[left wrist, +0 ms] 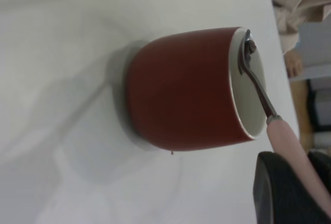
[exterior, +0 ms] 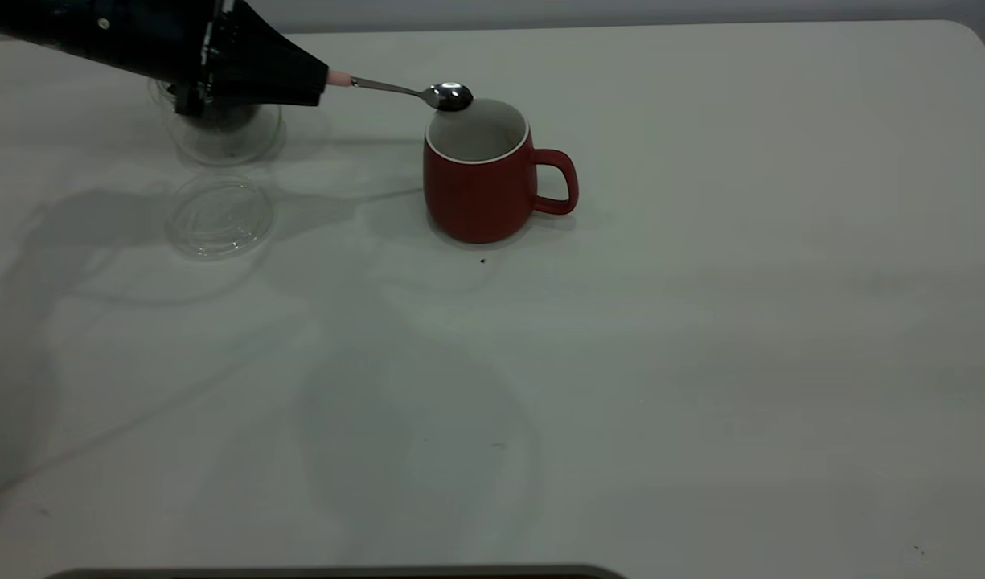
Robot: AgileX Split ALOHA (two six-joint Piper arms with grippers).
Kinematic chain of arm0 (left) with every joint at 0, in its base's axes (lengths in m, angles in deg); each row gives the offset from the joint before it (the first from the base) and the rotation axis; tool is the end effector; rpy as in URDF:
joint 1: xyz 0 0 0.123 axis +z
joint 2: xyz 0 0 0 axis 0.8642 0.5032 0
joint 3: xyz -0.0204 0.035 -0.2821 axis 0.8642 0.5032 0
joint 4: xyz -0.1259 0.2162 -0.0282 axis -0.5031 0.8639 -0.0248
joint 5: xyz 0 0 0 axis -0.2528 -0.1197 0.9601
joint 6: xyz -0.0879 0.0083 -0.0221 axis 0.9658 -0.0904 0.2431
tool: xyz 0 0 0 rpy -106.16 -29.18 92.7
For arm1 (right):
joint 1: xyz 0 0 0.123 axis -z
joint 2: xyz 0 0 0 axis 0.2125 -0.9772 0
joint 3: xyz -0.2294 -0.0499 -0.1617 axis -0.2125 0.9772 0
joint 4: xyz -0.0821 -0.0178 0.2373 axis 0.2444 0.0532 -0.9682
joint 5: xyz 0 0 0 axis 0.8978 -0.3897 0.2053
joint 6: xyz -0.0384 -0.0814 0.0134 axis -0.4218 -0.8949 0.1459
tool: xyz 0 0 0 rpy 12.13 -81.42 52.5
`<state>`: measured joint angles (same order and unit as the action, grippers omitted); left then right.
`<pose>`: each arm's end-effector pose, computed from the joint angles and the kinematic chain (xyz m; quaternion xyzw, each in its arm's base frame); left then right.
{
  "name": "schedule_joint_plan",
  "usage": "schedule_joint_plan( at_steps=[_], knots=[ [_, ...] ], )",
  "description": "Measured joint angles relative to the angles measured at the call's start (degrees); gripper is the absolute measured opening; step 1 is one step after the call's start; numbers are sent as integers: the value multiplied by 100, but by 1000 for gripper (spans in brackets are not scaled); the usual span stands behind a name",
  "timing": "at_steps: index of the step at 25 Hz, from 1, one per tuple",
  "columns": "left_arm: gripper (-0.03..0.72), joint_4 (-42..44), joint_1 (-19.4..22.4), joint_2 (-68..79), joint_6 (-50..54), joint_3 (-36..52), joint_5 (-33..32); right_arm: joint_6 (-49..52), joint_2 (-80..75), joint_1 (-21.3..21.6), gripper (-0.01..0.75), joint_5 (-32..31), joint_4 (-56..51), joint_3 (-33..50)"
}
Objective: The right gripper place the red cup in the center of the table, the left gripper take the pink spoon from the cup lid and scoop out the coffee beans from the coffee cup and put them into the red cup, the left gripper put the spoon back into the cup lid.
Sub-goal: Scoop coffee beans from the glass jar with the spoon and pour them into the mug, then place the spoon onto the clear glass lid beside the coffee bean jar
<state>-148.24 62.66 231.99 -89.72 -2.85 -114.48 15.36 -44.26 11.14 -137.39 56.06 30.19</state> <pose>0.4512 -0.0529 0.0455 0.0997 0.8700 -0.4501 0.1749 0.0002 -0.0013 0.2642 0.0037 0.8843 0.0030 0.4670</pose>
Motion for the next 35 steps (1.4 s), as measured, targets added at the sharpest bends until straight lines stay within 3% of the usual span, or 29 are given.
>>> schedule_joint_plan(
  at_steps=[14, 22, 28, 31, 35],
  knots=[
    [122, 0, -212, 0, -1455, 0, 360, 0, 0, 0, 588, 0, 0, 0],
    [122, 56, -212, -50, -1548, 0, 240, 0, 0, 0, 588, 0, 0, 0],
    [122, 451, -86, -540, -839, 0, -188, 0, 0, 0, 588, 0, 0, 0],
    [121, 817, 169, -842, -162, 0, -632, 0, 0, 0, 588, 0, 0, 0],
    [121, 1440, 641, -1180, 786, 0, -737, 0, 0, 0, 588, 0, 0, 0]
  ],
)
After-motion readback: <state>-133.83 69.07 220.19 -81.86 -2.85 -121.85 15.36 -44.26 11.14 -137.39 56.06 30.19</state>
